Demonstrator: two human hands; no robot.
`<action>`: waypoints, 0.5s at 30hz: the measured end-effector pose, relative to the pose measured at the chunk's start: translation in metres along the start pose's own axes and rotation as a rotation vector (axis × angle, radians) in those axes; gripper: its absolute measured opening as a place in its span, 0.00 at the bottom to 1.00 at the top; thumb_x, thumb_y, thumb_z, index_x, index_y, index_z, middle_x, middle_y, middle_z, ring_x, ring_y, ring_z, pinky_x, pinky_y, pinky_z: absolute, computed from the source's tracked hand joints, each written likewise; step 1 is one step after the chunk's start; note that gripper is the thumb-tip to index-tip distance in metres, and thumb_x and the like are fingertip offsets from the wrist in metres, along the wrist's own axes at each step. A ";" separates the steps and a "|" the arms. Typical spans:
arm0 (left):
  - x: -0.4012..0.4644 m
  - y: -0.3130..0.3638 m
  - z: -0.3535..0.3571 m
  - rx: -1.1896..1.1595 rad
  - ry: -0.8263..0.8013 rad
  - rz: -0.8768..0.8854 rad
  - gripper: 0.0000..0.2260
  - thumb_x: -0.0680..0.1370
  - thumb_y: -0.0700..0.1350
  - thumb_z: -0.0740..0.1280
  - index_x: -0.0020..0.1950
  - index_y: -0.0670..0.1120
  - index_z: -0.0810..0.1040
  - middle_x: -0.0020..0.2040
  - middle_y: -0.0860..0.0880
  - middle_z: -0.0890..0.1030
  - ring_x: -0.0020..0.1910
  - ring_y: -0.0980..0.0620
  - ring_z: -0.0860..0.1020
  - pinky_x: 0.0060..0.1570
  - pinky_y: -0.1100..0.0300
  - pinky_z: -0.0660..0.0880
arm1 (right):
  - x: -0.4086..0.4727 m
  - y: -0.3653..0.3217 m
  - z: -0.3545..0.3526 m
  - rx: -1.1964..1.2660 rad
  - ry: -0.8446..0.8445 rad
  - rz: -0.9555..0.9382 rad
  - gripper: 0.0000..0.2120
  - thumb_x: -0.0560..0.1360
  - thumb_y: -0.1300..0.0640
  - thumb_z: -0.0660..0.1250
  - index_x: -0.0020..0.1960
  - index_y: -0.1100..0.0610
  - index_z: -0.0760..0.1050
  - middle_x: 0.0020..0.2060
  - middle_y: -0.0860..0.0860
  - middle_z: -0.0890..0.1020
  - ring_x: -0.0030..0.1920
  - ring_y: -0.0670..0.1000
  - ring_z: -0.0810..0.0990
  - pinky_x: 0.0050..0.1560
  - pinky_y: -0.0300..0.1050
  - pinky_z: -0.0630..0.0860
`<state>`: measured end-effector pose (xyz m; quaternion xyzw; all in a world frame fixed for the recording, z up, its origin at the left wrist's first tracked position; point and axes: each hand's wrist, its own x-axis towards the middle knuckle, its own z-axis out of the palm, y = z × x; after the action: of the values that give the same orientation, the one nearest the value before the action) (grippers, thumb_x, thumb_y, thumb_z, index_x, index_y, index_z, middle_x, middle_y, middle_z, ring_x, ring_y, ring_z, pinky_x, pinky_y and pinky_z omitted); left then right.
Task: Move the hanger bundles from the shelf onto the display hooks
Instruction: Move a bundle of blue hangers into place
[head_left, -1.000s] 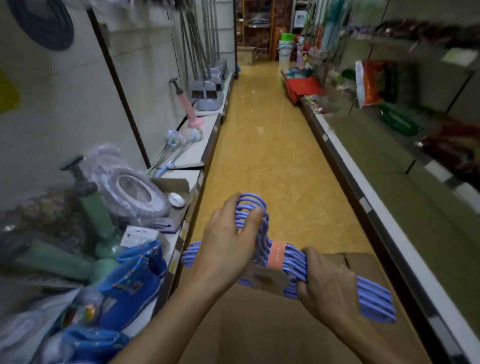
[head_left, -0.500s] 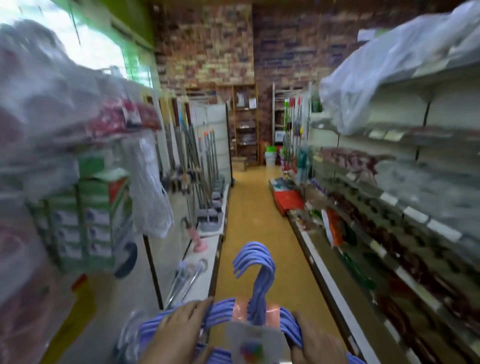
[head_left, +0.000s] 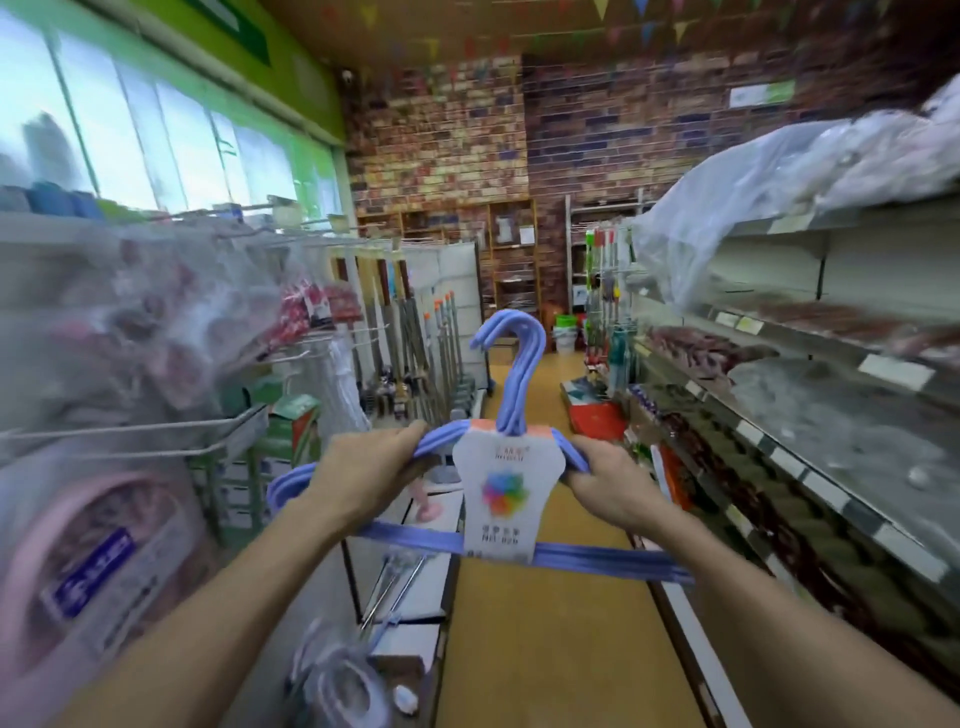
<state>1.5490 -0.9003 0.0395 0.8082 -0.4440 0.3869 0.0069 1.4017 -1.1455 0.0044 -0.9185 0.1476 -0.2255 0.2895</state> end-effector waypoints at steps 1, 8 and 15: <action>0.003 0.005 -0.009 0.005 -0.013 -0.025 0.13 0.76 0.58 0.69 0.45 0.50 0.71 0.35 0.49 0.81 0.33 0.44 0.81 0.26 0.59 0.62 | 0.001 -0.001 -0.008 -0.022 0.003 -0.023 0.13 0.78 0.48 0.63 0.37 0.49 0.66 0.34 0.49 0.75 0.37 0.54 0.73 0.40 0.54 0.70; -0.003 0.044 -0.060 0.172 -0.114 -0.214 0.15 0.82 0.59 0.55 0.56 0.50 0.70 0.45 0.48 0.84 0.41 0.44 0.82 0.30 0.56 0.63 | 0.000 -0.005 -0.047 -0.179 0.115 -0.262 0.08 0.79 0.52 0.62 0.42 0.50 0.66 0.34 0.51 0.77 0.36 0.60 0.76 0.32 0.48 0.65; -0.047 0.052 -0.122 0.308 -0.217 -0.348 0.15 0.83 0.59 0.53 0.58 0.49 0.67 0.48 0.47 0.83 0.45 0.40 0.81 0.34 0.54 0.64 | -0.009 -0.036 -0.040 -0.164 0.145 -0.513 0.05 0.79 0.54 0.62 0.50 0.56 0.72 0.38 0.57 0.81 0.39 0.63 0.78 0.35 0.48 0.65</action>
<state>1.4216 -0.8553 0.0777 0.9008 -0.2324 0.3537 -0.0975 1.3795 -1.1321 0.0520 -0.9276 -0.0515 -0.3440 0.1362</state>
